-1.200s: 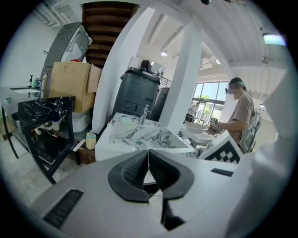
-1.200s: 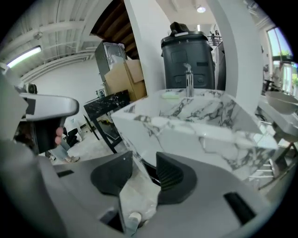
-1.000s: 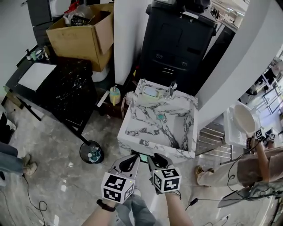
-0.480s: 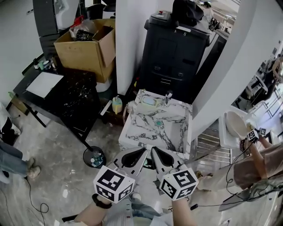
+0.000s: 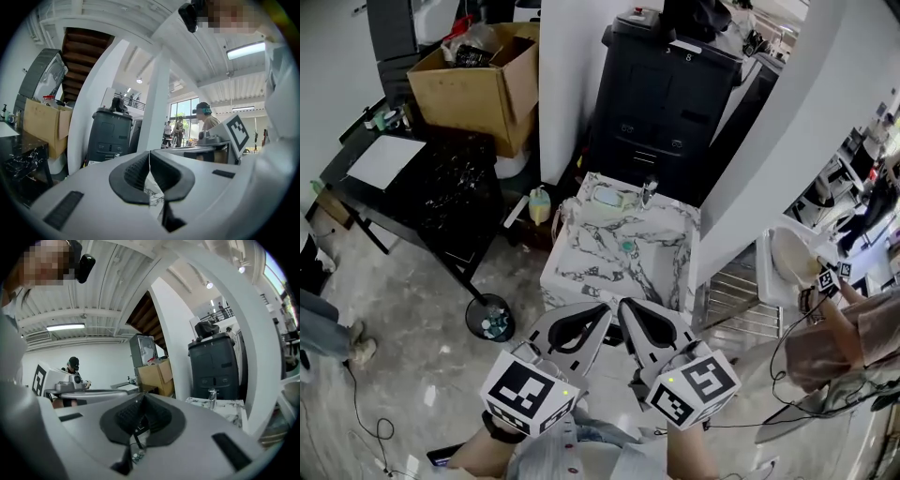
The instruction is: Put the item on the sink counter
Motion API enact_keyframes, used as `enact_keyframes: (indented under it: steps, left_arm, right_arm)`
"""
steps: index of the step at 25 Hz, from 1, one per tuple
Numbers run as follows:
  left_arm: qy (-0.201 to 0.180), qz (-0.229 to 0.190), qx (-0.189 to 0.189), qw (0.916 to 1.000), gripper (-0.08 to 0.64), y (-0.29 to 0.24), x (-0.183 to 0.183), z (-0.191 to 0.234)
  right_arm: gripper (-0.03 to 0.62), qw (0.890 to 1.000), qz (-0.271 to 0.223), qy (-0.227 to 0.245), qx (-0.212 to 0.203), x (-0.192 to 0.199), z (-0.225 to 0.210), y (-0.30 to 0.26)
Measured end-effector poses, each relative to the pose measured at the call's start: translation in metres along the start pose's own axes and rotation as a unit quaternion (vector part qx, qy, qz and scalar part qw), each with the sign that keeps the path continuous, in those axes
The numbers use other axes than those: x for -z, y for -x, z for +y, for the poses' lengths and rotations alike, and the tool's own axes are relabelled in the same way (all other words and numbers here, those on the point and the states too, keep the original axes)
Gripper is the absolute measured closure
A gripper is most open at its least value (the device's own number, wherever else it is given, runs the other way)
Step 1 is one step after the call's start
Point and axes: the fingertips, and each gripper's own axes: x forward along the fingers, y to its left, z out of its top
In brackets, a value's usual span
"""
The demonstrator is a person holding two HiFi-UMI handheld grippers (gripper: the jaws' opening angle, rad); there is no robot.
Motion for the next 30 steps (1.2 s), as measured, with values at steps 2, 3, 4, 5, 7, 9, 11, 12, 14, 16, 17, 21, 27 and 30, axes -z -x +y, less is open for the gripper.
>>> enact_keyframes:
  steps: [2,3,4,5,7,9,11,12,14,16,17,21,27,30]
  left_arm:
    - [-0.005,0.005,-0.004,1.0000,0.543,-0.001,0.004,-0.001]
    - [-0.007,0.007,-0.006,0.9999,0.543,-0.001,0.005,-0.001]
    - [-0.007,0.008,-0.007,0.9999,0.542,-0.001,0.007,-0.002]
    - [-0.006,0.009,-0.009,0.9999,0.542,-0.001,0.008,-0.002]
    - [-0.005,0.013,-0.012,0.9998,0.542,-0.001,0.011,-0.003]
    - [-0.008,0.013,-0.014,0.9998,0.542,-0.002,0.012,-0.005]
    - [-0.010,0.014,-0.017,0.9997,0.543,-0.002,0.014,-0.006]
    - [-0.010,0.014,-0.017,0.9997,0.543,-0.002,0.015,-0.007]
    - [-0.013,0.016,-0.017,0.9997,0.543,-0.003,0.017,-0.010]
    - [-0.017,0.016,-0.016,0.9996,0.543,-0.004,0.016,-0.013]
    - [-0.019,0.016,-0.016,0.9996,0.543,-0.005,0.015,-0.014]
    - [-0.010,0.019,-0.015,0.9997,0.542,-0.005,0.016,-0.017]
    - [-0.011,0.018,-0.008,0.9998,0.543,-0.004,0.016,-0.015]
    - [-0.015,0.020,0.004,0.9997,0.542,-0.005,0.012,-0.013]
  right_arm:
    - [0.584,1.000,0.004,0.002,-0.003,0.002,0.000,0.002]
    - [0.584,1.000,0.006,0.002,-0.004,0.003,-0.001,0.003]
    - [0.584,1.000,0.006,0.003,-0.003,0.004,-0.002,0.004]
    - [0.584,1.000,0.006,0.002,-0.003,0.006,-0.003,0.004]
    - [0.584,1.000,0.007,-0.003,-0.002,0.010,-0.006,0.005]
    - [0.586,1.000,0.009,-0.005,0.000,0.013,-0.009,0.006]
    - [0.584,1.000,0.011,-0.004,0.005,0.016,-0.011,0.007]
    - [0.586,1.000,0.012,-0.005,0.007,0.018,-0.013,0.007]
    - [0.586,1.000,0.014,-0.006,0.010,0.020,-0.016,0.008]
    - [0.586,1.000,0.015,-0.006,0.010,0.021,-0.017,0.009]
    - [0.586,1.000,0.015,-0.006,0.009,0.021,-0.016,0.009]
    - [0.586,1.000,0.014,-0.007,0.004,0.021,-0.014,0.011]
    - [0.586,1.000,0.016,-0.006,0.003,0.020,-0.011,0.013]
    - [0.586,1.000,0.018,-0.004,0.000,0.021,-0.009,0.013]
